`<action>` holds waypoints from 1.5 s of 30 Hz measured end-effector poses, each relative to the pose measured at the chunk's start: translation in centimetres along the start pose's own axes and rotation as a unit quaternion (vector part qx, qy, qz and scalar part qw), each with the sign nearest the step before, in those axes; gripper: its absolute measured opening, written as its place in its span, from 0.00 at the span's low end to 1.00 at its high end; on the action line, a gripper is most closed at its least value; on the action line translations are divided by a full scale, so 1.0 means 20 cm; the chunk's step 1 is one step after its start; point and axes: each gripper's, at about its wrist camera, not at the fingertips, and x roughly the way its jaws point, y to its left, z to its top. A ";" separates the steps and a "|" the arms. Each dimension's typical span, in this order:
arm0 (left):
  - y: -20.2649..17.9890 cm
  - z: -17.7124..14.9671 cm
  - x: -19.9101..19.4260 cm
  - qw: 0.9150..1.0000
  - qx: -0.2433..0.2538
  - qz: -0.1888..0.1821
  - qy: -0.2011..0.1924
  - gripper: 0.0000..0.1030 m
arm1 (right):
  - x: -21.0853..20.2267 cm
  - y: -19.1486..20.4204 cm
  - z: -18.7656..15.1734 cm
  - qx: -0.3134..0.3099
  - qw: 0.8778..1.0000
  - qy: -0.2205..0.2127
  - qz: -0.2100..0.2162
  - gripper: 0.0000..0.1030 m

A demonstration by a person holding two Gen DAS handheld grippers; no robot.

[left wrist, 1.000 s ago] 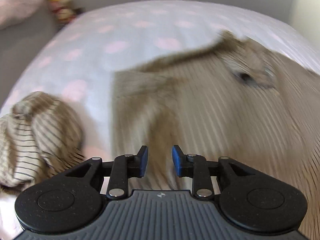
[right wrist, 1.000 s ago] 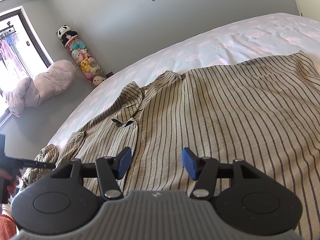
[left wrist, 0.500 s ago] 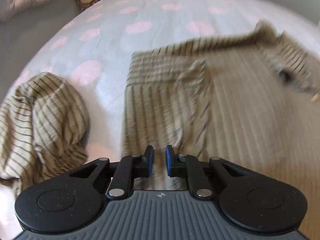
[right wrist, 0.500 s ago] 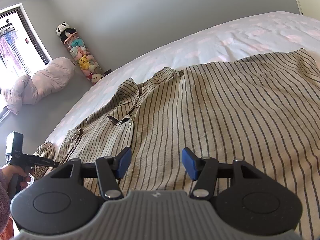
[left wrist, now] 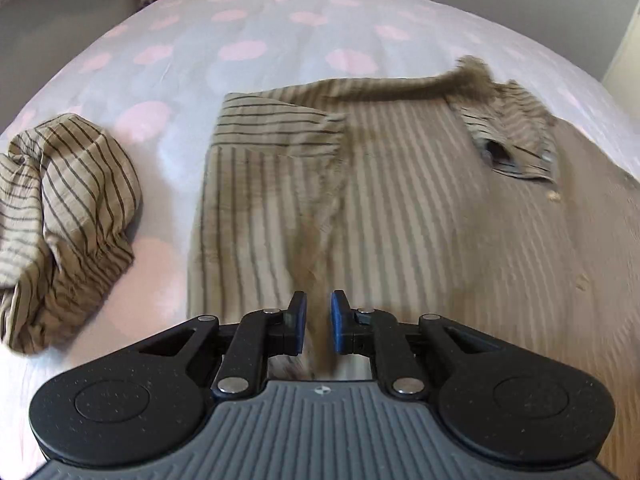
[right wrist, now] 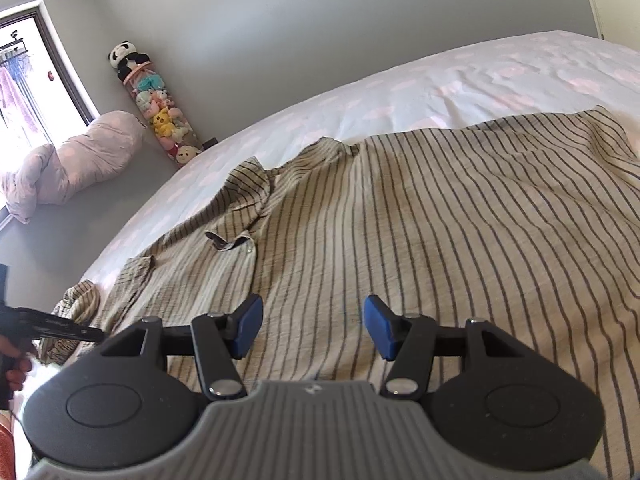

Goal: Fold clothes

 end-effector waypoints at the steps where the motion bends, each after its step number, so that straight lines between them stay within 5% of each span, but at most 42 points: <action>1: -0.01 -0.03 -0.03 1.000 0.001 -0.005 -0.002 0.12 | 0.00 -0.01 0.00 -0.001 1.000 0.001 -0.007 0.58; 5: -0.04 -0.15 -0.14 1.000 0.027 -0.005 0.001 0.15 | 0.00 -0.05 0.01 -0.001 1.000 0.005 -0.026 0.64; 8: -0.02 -0.24 -0.22 0.999 0.044 -0.008 0.001 0.15 | -0.02 -0.04 0.01 -0.010 0.999 0.006 -0.041 0.80; 14: 0.05 -0.36 -0.34 0.999 0.035 -0.024 -0.020 0.16 | -0.05 -0.05 0.05 -0.027 0.997 0.014 -0.075 0.85; 20: 0.09 -0.42 -0.37 0.998 0.032 -0.038 -0.039 0.17 | -0.04 -0.13 0.27 -0.116 0.984 -0.011 -0.133 0.85; 23: 0.09 -0.43 -0.35 0.998 0.034 -0.036 -0.044 0.18 | -0.02 -0.32 0.50 -0.085 0.983 -0.007 -0.163 0.85; 27: 0.09 -0.42 -0.30 0.998 0.042 -0.023 -0.039 0.18 | 0.03 -0.66 0.79 0.019 0.982 -0.004 -0.189 0.67; 31: 0.11 -0.38 -0.24 0.999 0.038 -0.010 -0.025 0.18 | 0.11 -0.87 0.96 0.032 0.973 -0.003 -0.230 0.62; 43: 0.11 -0.35 -0.08 1.000 0.017 0.013 0.017 0.18 | 0.45 -1.33 1.07 0.090 0.958 0.026 -0.271 0.51; 45: 0.12 -0.35 -0.07 1.000 0.011 0.013 0.017 0.18 | 0.46 -1.37 1.06 0.105 0.958 0.024 -0.267 0.21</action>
